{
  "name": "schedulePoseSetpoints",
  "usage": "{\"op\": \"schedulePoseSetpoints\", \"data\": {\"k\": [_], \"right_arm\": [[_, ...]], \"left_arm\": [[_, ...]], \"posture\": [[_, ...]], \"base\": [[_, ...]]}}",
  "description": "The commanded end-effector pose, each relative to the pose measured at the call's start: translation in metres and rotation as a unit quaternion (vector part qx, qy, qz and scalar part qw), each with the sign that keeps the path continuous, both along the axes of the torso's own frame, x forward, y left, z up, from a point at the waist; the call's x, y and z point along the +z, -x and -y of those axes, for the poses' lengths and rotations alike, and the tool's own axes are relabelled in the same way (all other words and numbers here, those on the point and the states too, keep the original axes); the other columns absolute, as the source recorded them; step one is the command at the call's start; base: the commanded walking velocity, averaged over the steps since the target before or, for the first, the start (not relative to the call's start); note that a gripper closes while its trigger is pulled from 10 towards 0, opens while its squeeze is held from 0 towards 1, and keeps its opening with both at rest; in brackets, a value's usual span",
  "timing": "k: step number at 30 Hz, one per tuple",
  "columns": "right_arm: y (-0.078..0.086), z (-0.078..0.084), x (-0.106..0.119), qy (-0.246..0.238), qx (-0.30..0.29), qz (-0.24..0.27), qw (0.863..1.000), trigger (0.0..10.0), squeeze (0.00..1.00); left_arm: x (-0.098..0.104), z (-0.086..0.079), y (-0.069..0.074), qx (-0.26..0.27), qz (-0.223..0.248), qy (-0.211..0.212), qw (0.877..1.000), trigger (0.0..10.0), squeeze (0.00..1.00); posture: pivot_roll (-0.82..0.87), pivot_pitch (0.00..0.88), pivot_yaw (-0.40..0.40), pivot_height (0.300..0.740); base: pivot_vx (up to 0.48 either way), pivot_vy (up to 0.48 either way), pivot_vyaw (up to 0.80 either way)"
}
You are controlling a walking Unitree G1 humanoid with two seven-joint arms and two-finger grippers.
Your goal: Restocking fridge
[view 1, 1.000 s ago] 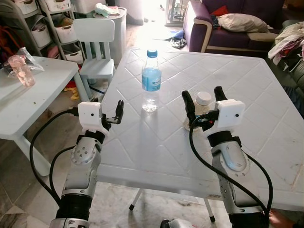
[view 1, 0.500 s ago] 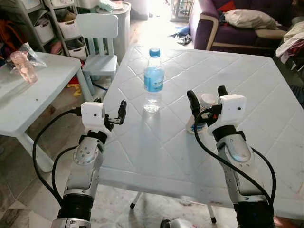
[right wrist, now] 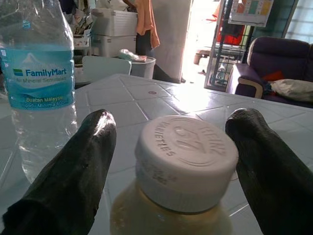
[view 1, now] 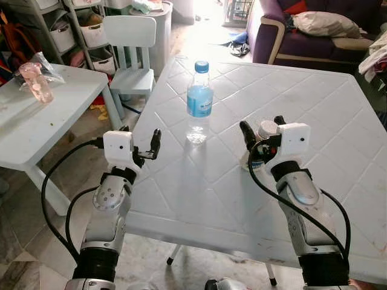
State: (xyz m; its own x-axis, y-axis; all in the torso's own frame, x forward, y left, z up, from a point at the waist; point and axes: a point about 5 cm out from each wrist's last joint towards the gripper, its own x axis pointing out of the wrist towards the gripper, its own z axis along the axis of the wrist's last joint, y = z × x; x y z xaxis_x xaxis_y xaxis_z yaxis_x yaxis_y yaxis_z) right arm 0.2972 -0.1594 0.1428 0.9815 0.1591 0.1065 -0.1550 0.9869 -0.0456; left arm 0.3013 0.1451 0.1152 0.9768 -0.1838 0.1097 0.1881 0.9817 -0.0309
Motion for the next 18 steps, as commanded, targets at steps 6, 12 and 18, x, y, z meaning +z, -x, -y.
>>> {"op": "schedulePoseSetpoints", "data": {"k": [6,12,18], "right_arm": [[-0.0033,0.0022,0.0016,0.002,-0.005,0.001,1.0,0.0,0.0],[-0.0027,0.0013,0.0003,0.002,-0.005,0.0,1.0,0.0,0.0],[-0.0024,0.0007,0.0005,-0.002,-0.004,0.0,1.0,0.0,0.0]], "left_arm": [[-0.0013,0.0001,-0.0002,-0.005,-0.007,-0.006,1.0,10.0,0.0],[-0.0027,-0.0008,-0.0001,-0.004,-0.012,-0.007,1.0,10.0,0.0],[-0.0051,-0.0027,-0.0004,0.012,-0.026,-0.014,0.999,10.0,0.0]], "posture": [[0.05,0.035,-0.018,0.74],[0.05,0.034,-0.019,0.74],[0.05,0.035,-0.02,0.74]], "base": [[0.0,0.0,0.0],[0.0,0.0,0.0],[0.0,0.0,0.0]]}}
